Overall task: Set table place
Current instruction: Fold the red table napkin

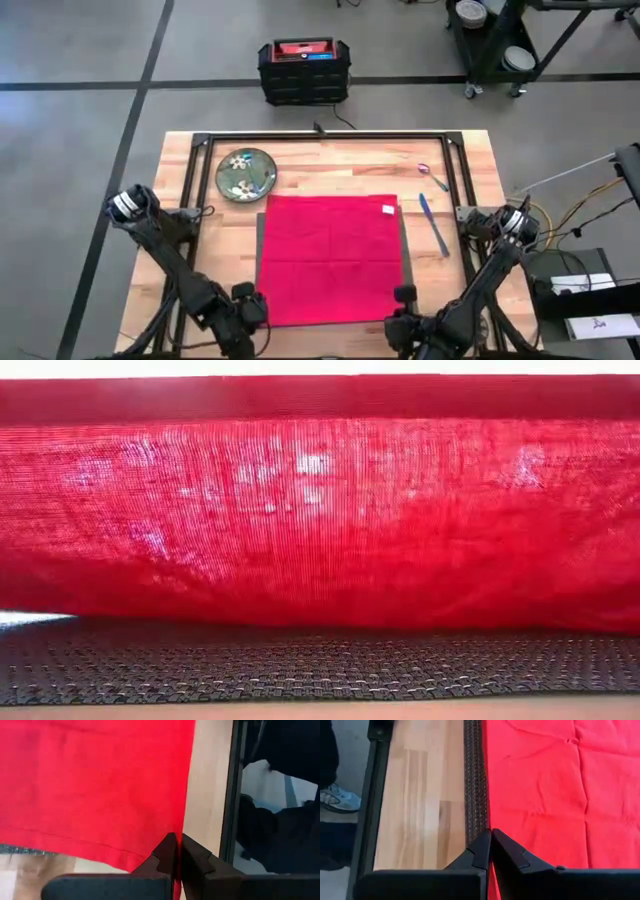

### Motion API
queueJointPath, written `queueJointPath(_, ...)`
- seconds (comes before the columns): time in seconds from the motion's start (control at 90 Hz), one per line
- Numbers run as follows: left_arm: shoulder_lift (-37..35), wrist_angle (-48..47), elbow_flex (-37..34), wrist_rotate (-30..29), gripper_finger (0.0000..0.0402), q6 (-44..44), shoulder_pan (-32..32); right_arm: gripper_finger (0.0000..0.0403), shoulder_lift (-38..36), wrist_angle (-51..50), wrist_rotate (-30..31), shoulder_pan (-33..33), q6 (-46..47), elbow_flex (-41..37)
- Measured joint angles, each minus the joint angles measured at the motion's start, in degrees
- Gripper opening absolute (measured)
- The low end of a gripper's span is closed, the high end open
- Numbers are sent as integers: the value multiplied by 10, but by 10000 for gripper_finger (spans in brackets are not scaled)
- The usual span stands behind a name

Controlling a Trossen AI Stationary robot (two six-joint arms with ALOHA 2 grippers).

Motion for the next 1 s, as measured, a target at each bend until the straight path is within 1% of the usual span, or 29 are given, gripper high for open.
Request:
queueJointPath(0.167,4,16,0,0,0,-3,-2,0,0,26,-16,1,10,0)
queueJointPath(0.267,4,4,4,-15,0,15,-1,0,0,7,-12,1,10,0)
queueJointPath(0.344,0,-36,22,-44,0,32,6,0,-5,-27,-4,-7,9,0)
queueJointPath(0.4,-5,-78,40,-75,0,44,13,0,-14,-61,17,-14,10,0)
queueJointPath(0.511,-7,-178,79,-169,0,72,30,0,-33,-147,93,-31,30,0)
queueJointPath(0.556,-7,-212,88,-197,0,86,39,0,-39,-184,122,-41,41,0)
queueJointPath(0.611,-8,-239,92,-206,0,112,55,0,-45,-231,147,-55,60,0)
queueJointPath(0.7,-9,-263,85,-207,0,152,92,0,-47,-289,169,-83,80,-5)
queueJointPath(0.844,-9,-279,51,-226,0,198,156,0,-48,-291,177,-136,79,-42)
queueJointPath(1.0,-18,-311,30,-261,0,214,207,0,-47,-291,176,-195,74,-92)
